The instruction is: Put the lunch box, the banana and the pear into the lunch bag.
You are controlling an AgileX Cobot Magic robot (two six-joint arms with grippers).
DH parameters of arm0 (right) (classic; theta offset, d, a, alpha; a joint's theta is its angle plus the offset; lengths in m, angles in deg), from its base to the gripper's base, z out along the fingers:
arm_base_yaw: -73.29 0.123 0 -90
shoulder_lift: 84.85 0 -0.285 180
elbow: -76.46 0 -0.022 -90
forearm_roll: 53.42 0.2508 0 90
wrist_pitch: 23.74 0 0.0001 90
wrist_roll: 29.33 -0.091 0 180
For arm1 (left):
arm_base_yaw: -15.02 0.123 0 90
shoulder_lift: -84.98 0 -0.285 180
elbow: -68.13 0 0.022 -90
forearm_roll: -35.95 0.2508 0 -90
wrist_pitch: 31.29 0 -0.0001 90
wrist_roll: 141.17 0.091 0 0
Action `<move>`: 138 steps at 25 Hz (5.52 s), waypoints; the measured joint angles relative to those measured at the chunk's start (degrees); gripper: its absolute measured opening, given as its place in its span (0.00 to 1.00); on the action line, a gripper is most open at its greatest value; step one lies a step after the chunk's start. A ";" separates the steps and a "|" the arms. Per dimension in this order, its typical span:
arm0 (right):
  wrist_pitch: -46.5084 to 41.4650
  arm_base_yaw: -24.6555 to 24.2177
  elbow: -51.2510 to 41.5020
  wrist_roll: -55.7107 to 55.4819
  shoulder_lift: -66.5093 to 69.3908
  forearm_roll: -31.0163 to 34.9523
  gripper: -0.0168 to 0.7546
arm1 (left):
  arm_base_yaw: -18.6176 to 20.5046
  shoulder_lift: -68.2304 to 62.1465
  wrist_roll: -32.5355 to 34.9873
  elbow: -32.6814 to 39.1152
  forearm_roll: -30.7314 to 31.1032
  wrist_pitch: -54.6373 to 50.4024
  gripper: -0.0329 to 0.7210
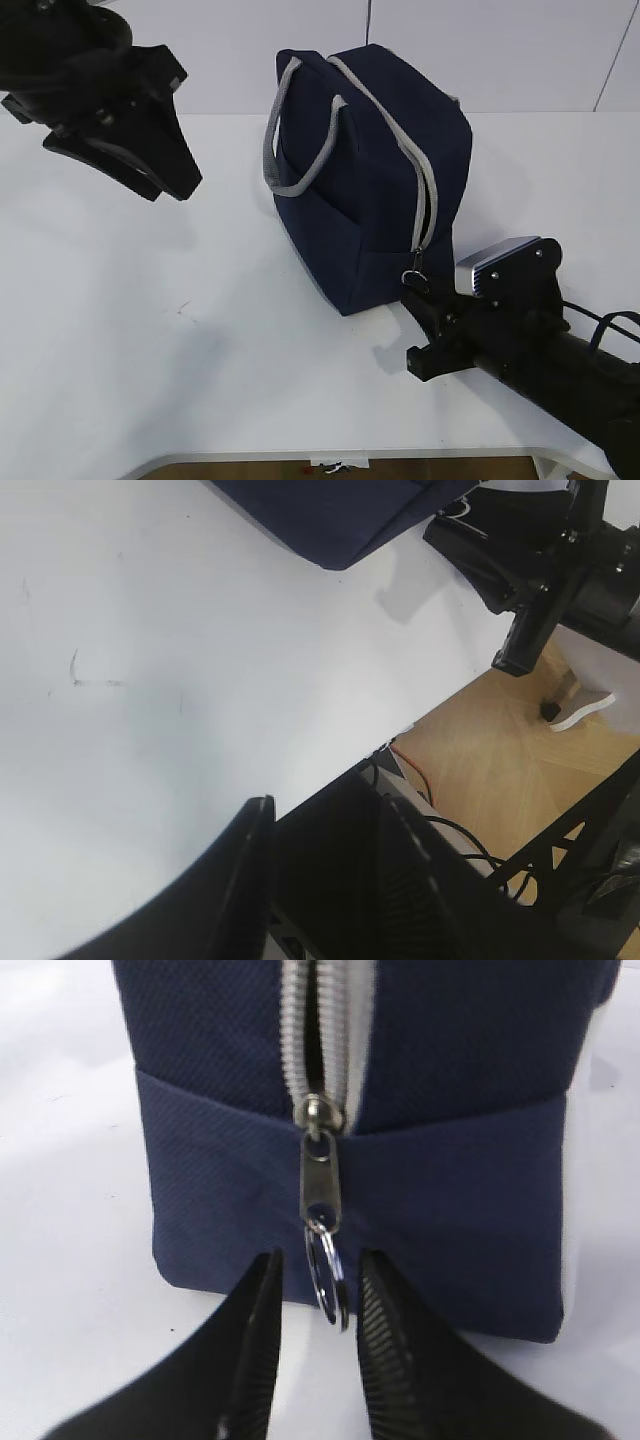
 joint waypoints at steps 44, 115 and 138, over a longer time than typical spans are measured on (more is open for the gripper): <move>-4.76 0.00 -3.95 -0.13 -17.33 -2.52 0.02 | 0.00 0.00 0.00 0.00 0.00 0.00 0.37; -50.96 0.00 29.11 -4.01 -28.77 -4.95 0.02 | 0.00 0.00 0.00 0.00 -1.78 0.00 0.37; -56.44 3.48 37.32 -8.96 -24.85 -0.45 0.02 | 0.00 0.00 0.00 0.00 1.45 0.00 0.37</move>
